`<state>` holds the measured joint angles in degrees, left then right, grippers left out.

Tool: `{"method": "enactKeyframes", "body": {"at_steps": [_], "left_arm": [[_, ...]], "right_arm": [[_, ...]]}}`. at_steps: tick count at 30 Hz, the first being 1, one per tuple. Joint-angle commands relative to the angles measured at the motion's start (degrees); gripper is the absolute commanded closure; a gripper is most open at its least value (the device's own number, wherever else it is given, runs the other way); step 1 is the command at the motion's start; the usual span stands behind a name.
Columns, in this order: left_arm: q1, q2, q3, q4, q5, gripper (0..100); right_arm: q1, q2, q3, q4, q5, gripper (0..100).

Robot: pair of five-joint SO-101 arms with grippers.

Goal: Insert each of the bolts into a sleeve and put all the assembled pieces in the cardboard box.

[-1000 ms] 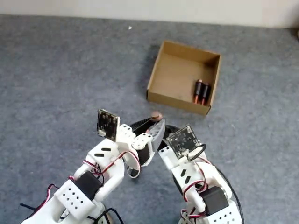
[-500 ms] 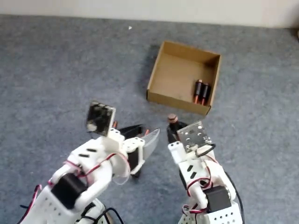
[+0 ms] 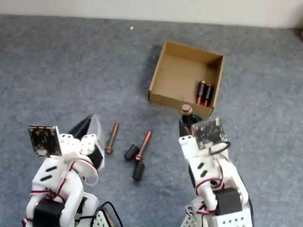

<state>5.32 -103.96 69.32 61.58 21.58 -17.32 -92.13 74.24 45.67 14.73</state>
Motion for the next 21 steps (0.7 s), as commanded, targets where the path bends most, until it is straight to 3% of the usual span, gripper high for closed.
{"method": "enactKeyframes", "body": {"at_steps": [1,9,21], "left_arm": [[-6.6,0.0,2.2,0.2,-0.8,99],[-16.6,0.0,10.6,0.1,-0.9,99],[-17.3,0.0,14.2,0.1,-0.9,99]], "right_arm": [[0.8,14.1,-11.8,-2.0,-0.3,99.3],[1.1,43.4,-33.3,-2.0,-0.2,99.3],[8.3,84.1,-65.1,-2.1,-0.2,99.3]]}}
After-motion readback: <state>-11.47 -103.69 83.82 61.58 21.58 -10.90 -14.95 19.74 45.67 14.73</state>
